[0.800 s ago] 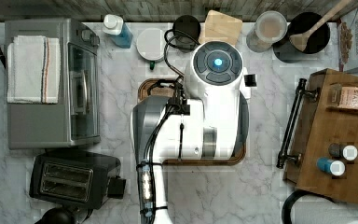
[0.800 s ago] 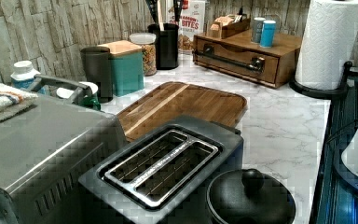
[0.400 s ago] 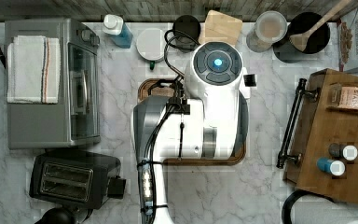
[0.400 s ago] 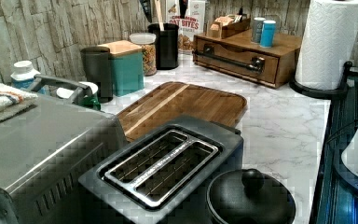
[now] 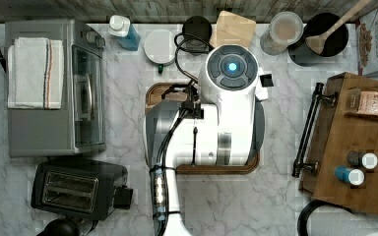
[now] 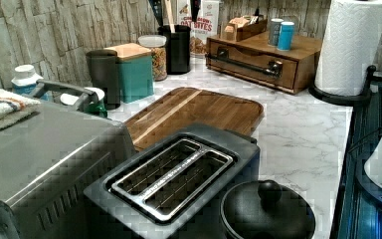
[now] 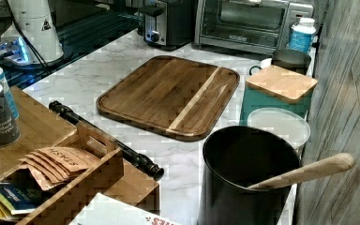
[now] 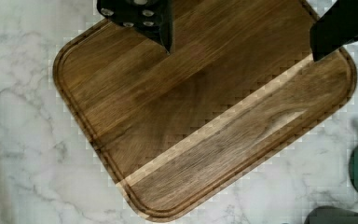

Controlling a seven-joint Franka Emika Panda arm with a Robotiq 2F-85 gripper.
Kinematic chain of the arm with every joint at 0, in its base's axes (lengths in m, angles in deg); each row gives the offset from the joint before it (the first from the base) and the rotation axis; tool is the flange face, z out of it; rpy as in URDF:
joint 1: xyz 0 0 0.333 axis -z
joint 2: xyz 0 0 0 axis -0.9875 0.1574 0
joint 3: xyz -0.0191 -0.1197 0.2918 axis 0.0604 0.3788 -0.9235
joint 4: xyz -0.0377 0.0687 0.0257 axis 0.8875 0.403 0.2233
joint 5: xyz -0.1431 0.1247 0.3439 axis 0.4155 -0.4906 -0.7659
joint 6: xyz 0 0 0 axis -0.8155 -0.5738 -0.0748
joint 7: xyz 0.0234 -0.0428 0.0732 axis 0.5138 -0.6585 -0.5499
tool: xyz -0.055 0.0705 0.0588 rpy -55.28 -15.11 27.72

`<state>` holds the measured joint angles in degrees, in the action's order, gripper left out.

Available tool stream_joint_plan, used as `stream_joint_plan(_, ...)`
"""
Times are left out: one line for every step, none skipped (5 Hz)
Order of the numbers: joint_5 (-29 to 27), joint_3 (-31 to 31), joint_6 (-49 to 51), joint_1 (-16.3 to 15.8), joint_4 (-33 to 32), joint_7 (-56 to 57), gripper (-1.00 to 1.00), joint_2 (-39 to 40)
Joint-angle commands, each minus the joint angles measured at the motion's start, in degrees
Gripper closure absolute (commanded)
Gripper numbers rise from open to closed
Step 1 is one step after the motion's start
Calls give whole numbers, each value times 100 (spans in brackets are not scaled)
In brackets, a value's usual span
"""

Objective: Open the drawer.

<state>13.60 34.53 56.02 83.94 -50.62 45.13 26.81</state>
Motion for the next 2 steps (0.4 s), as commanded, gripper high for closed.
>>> stream_joint_plan(318, 626, -932, 712, 11, 1841, -100, 369)
stream_joint_plan(256, 850, -1181, 755, 108, 2239, -100, 601)
